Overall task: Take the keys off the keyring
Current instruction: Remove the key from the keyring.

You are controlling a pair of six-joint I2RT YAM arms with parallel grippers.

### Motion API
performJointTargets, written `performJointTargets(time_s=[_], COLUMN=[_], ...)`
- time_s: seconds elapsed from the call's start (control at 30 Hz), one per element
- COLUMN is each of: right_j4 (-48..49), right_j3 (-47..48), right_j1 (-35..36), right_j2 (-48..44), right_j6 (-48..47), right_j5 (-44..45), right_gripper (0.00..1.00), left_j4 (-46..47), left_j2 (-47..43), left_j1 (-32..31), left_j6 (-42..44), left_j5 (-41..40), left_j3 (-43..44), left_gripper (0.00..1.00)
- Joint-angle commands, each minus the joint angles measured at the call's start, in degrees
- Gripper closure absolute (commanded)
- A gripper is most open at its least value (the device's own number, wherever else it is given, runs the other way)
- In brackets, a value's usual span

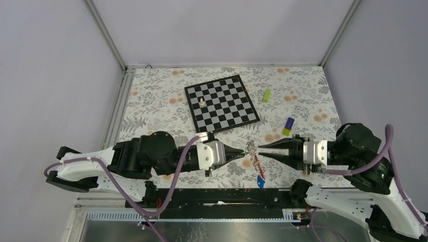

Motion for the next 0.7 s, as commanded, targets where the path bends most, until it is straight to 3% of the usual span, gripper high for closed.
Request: performJointTargets(time_s=[0.0,0.03,0.07,0.13,0.2,0.3,0.4,0.53,0.67], right_j4=[5.3,9.5,14.7,22.2,20.4,7.0,-1.7,-0.3,4.0], right_j3=[-5.1,-7.8,-9.9,-12.9,-11.6,-4.0,0.9,-1.6,-6.5], right_j1=[-0.2,-0.2,-0.2,-0.2,-0.2,-0.2,-0.2,-0.2,-0.2], right_j2=[-6.2,-7.7,-9.4,-11.7,-11.6,-7.4,-3.7,-4.4,-5.3], right_j6=[-2.1,0.1,3.3,13.6,20.1,29.0,36.8,42.1,48.8], right_j5=[11.3,17.6,25.6,40.8,48.1,47.4,43.5,38.8,36.8], right_gripper=[0.56,0.45,0.41,0.38,0.37,0.35,0.34,0.32,0.34], left_j4=[0.3,0.5,0.7,1.1,1.7,-3.7,-9.3,-8.4,-1.3], left_j2=[-0.8,-0.8,-0.8,-1.0,-1.0,1.1,4.2,5.6,5.7], left_j1=[0.1,0.4,0.7,2.2,7.1,20.5,29.4,37.1,38.5], left_j6=[-9.1,-10.6,-12.3,-17.2,-24.0,-37.3,-46.8,-55.1,-59.6], left_j5=[-1.8,-2.2,-2.7,-5.4,-6.7,-0.1,5.8,17.7,27.6], left_j3=[2.5,1.9,1.1,-0.4,-2.2,-1.6,0.5,-0.2,-2.5], left_gripper=[1.0,1.0,1.0,1.0,1.0,1.0,1.0,1.0,1.0])
